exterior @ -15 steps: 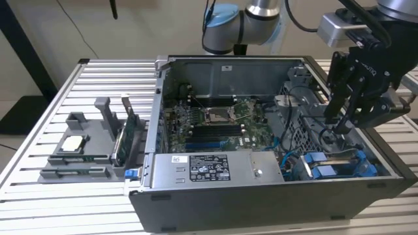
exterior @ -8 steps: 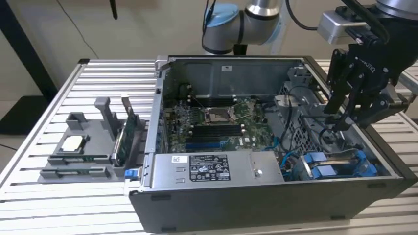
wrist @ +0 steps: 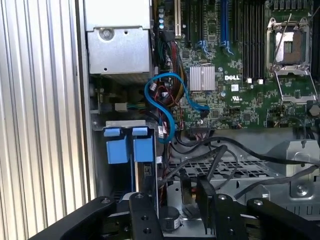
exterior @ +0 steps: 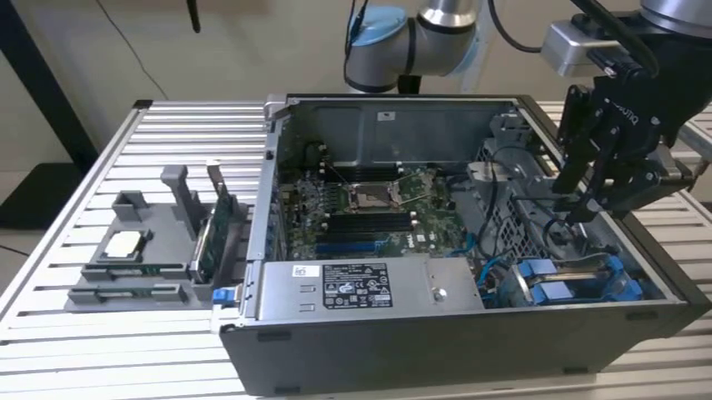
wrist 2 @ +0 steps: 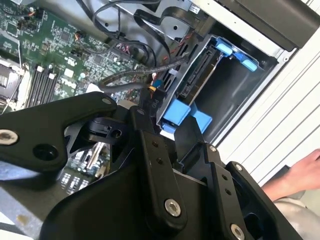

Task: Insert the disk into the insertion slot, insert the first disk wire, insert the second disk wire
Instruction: 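Insert the first disk wire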

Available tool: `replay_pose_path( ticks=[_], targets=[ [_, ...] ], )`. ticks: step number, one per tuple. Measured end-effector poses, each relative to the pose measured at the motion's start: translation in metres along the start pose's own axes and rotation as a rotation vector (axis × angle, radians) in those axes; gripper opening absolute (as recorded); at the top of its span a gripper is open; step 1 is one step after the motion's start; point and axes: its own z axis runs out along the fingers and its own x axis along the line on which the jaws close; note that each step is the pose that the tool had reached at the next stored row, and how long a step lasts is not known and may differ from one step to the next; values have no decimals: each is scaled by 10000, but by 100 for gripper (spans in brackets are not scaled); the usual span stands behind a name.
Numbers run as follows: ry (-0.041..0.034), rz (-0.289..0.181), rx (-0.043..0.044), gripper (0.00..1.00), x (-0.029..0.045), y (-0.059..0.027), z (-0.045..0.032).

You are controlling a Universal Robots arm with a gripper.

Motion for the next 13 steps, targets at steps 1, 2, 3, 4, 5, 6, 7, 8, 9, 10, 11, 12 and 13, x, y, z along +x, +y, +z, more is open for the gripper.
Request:
replay_pose_path(
  ticks=[1, 2, 3, 4, 5, 6, 7, 8, 9, 10, 11, 12, 13],
  targets=[
    [-25, 2, -5, 47, 0, 0, 5],
    [-47, 3, -7, 47, 0, 1, 11],
    [-73, 3, -9, 47, 0, 1, 16],
    [-110, 3, -10, 47, 0, 1, 23],
    [-154, 4, -13, 47, 1, 1, 28],
    [-210, 5, -15, 47, 0, 1, 32],
    [-323, 7, -21, 47, 0, 1, 36],
    [-414, 6, -26, 45, 0, -5, 37],
    [-419, 6, -34, 38, -1, -19, 36],
    [-421, 8, -42, 38, -1, -31, 36],
    [-422, 9, -55, 38, -1, -47, 37],
    [-422, 9, -64, 38, -1, -60, 37],
    [-421, 9, -67, 38, -2, -67, 37]
  ],
)
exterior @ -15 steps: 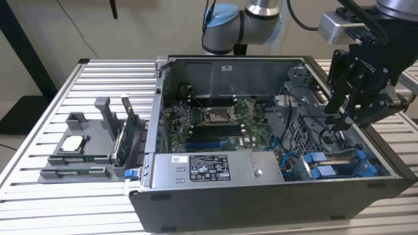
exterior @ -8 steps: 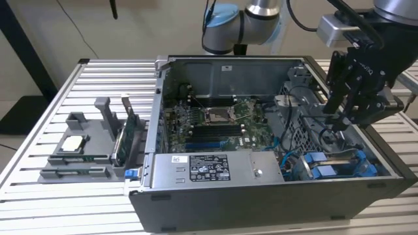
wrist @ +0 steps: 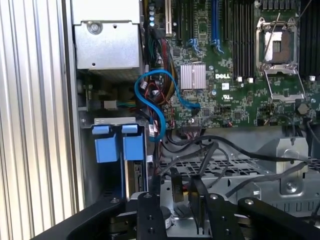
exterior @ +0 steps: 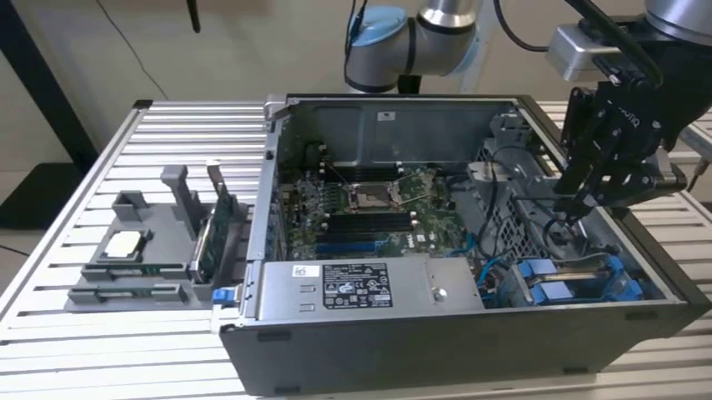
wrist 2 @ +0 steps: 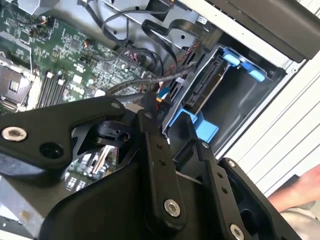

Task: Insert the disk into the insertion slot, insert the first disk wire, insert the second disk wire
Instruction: 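Insert the first disk wire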

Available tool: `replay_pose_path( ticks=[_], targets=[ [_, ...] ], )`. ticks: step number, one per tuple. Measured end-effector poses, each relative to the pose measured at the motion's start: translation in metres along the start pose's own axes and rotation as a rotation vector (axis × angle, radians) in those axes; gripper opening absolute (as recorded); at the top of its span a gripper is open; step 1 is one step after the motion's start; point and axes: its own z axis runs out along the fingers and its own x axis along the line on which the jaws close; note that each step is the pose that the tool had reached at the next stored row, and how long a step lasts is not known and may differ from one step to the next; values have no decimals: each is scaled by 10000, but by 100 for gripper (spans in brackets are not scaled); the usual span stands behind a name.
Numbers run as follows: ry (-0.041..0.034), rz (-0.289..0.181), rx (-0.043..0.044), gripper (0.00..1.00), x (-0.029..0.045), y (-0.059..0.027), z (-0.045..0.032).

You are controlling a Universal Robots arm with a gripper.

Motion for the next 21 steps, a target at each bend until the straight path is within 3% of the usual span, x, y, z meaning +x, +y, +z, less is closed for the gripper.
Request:
replay_pose_path(
  ticks=[14, 17, 18, 21],
  targets=[
    [-40, 1, -8, 38, 5, 28, 1],
    [-40, 1, -8, 29, 5, 33, 1],
    [-41, 1, -8, 22, 5, 35, 1],
    [-40, 1, -8, 22, 5, 39, 2]
  ],
)
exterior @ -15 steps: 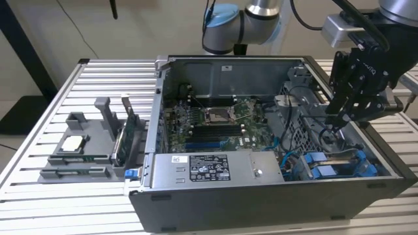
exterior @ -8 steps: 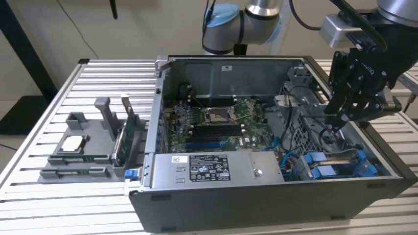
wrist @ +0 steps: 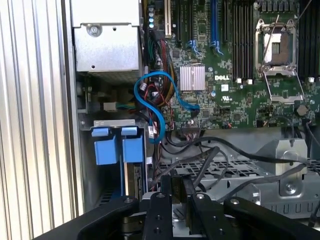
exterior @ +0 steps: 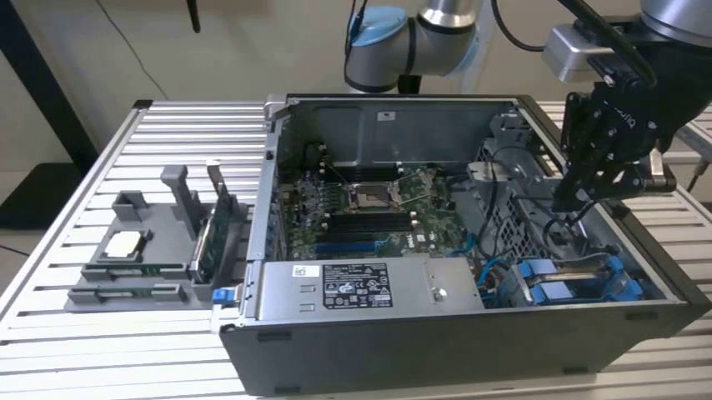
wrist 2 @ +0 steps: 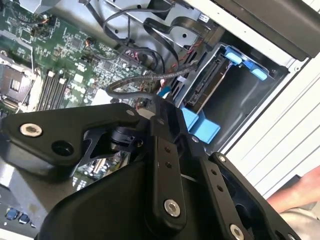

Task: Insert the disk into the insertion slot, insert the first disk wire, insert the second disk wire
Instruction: 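Insert the first disk wire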

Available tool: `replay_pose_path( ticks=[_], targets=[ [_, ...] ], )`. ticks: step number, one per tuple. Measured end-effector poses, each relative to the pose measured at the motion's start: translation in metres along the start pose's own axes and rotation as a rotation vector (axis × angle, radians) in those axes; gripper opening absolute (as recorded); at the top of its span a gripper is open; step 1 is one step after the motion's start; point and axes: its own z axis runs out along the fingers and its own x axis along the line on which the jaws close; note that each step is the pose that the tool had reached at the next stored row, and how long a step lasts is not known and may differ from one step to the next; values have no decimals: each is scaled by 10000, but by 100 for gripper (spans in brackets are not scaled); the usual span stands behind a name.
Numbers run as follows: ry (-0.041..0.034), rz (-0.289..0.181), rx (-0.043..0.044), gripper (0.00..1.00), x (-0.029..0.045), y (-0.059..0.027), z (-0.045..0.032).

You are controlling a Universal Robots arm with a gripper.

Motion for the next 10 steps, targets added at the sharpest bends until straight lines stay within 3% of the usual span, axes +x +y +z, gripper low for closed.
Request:
replay_pose_path(
  ticks=[7, 10],
  targets=[
    [7, 0, 1, 19, 0, 3, 6],
    [48, 0, 5, 19, 2, 2, 15]
  ],
)
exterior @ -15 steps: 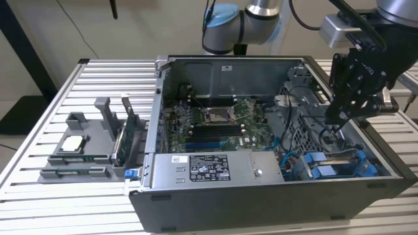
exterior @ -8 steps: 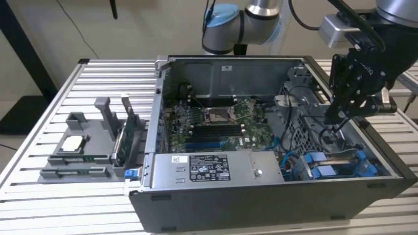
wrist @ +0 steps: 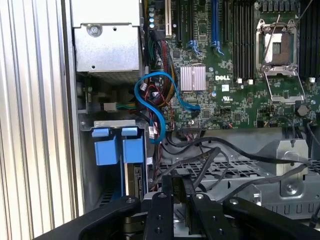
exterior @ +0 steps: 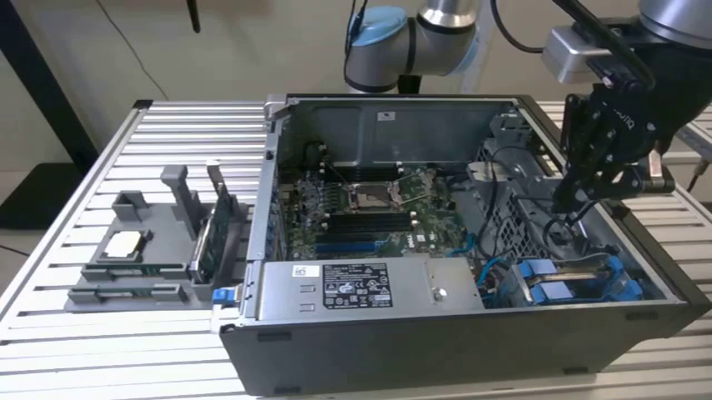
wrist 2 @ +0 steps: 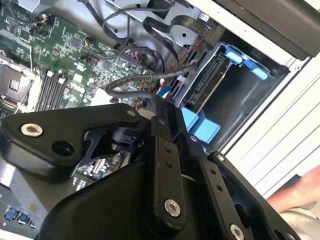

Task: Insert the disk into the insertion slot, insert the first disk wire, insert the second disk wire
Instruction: 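Insert the first disk wire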

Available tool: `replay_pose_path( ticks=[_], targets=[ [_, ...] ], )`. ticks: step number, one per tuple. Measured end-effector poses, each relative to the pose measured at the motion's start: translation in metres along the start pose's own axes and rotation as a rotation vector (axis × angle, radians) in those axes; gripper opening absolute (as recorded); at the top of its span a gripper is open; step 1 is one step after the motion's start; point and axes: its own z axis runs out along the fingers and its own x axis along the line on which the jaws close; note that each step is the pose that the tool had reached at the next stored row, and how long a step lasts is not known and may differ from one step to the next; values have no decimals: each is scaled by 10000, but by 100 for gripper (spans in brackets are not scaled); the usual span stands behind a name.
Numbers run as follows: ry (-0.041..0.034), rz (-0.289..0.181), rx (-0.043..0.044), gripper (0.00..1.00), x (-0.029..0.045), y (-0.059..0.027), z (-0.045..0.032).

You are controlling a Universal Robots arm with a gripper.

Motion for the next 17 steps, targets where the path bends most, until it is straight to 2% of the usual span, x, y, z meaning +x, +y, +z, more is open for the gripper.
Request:
replay_pose_path(
  ticks=[8, 17],
  targets=[
    [110, -3, 9, 19, 10, -20, 40],
    [124, -3, 10, 19, 80, -112, 90]
  ],
)
